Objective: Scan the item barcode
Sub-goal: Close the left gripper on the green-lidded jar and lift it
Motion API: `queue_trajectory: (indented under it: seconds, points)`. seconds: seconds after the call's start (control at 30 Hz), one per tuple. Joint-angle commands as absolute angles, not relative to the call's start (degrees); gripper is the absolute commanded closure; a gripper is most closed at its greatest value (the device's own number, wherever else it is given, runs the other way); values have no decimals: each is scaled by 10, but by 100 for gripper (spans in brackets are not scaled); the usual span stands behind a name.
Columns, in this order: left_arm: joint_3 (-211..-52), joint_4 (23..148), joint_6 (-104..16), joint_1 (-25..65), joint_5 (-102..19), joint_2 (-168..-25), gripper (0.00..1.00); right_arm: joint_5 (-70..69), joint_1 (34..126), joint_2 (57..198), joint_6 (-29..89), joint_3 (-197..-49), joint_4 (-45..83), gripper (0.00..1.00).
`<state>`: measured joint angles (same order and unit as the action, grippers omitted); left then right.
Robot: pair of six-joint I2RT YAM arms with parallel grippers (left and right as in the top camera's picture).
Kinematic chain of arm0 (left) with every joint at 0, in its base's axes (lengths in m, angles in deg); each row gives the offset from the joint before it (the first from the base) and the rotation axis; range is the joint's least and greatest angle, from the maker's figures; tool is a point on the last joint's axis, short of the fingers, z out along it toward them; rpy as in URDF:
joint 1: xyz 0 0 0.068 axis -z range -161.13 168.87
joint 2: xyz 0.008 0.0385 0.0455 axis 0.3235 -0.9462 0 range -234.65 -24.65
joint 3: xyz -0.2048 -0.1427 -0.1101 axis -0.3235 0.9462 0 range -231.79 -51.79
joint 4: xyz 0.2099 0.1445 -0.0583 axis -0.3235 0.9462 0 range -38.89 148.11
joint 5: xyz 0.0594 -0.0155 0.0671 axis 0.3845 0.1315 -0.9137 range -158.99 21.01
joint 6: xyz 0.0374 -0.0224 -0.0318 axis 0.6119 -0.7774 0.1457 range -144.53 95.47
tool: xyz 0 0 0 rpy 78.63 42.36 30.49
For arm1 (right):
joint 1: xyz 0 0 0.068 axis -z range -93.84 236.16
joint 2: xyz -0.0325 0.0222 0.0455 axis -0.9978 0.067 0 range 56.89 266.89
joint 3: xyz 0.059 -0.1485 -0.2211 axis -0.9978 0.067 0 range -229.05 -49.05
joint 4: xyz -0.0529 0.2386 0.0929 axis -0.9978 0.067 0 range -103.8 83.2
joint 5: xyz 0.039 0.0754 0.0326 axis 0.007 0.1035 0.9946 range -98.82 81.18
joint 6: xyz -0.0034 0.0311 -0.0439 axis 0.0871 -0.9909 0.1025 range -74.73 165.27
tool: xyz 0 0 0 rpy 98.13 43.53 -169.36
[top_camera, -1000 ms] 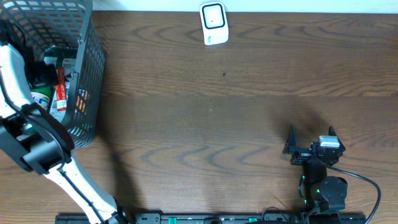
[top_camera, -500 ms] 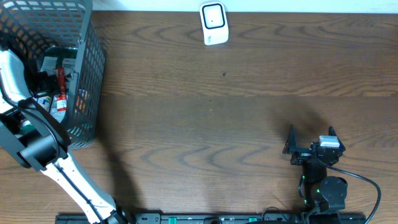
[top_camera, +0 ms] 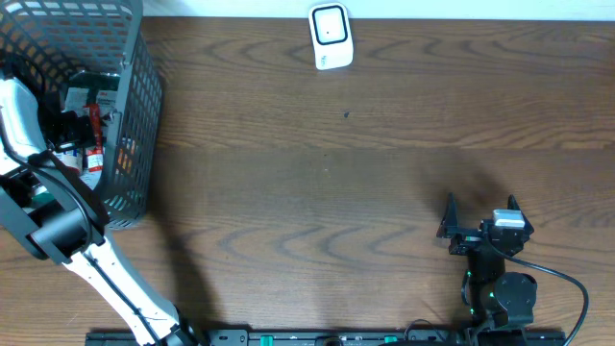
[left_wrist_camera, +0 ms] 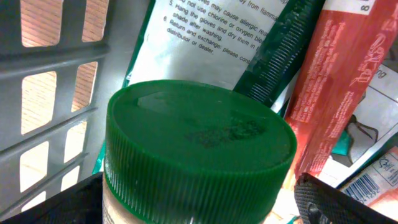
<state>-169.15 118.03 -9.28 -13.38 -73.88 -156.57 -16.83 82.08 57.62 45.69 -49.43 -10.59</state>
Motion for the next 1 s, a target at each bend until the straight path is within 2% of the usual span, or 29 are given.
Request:
queue_trajectory:
  seconds: [0.0, 0.17, 0.7, 0.8, 0.97]
  points:
    - [-1683, 1184, -98, -136, -760, -1575, 6, -175, 828, 576, 449, -494, -105, 1]
    - [-1681, 1184, -117, -137, -776, -1575, 11, -175, 828, 576, 449, -494, -105, 1]
    - [-1654, 1153, -152, -156, -770, -1575, 13, -175, 828, 576, 449, -494, -105, 1]
    - [-1654, 1148, -152, -156, -770, -1569, 25, -175, 828, 576, 449, -494, -105, 1]
    - [-1664, 1149, -152, -156, -770, -1555, 32, -175, 828, 576, 449, -494, -105, 1]
